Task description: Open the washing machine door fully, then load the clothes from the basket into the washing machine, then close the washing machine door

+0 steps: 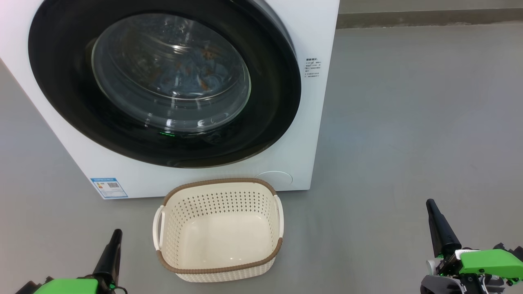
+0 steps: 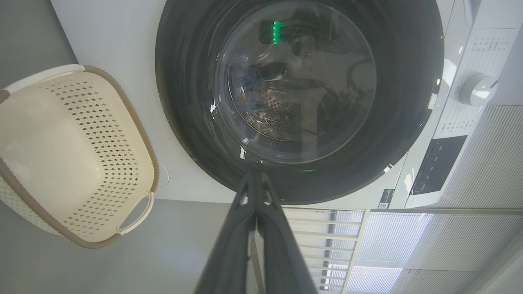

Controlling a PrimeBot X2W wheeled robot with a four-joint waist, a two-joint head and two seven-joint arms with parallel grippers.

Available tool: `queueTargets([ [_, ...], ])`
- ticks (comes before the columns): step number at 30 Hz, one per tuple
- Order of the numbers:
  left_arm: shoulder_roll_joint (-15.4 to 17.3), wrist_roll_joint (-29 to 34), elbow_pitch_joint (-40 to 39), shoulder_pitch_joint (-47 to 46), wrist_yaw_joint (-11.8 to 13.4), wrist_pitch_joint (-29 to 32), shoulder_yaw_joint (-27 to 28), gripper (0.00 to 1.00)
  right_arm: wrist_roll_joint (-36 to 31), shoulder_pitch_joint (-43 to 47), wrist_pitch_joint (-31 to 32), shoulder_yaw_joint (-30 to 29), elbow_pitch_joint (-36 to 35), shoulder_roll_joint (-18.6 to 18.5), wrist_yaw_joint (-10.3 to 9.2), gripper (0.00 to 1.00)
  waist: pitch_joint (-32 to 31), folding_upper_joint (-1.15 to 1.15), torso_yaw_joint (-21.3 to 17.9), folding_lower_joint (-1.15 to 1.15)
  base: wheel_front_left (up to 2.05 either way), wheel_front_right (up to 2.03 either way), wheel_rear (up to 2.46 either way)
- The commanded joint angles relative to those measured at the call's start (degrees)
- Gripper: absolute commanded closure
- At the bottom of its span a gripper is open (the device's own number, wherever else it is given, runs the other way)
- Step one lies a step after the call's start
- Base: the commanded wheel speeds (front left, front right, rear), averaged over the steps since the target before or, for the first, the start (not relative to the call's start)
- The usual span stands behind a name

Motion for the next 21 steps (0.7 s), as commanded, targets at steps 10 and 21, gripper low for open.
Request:
queueTargets([
  [10,0.71,-0.42,-1.05,-2.39,-0.17,0.38,2.01,1.0,0.31,-0.36,0.45,1.28,-1.74,-0.18,0.09,1.0,0.0,0.0,0.0,0.0,0.0,0.0,0.0],
  [21,0.7,-0.42,-1.05,-2.39,-0.17,0.38,2.02,1.0,0.31,-0.36,0.44,1.28,-1.74,-0.18,0.09,1.0,0.0,0.0,0.0,0.0,0.0,0.0,0.0],
])
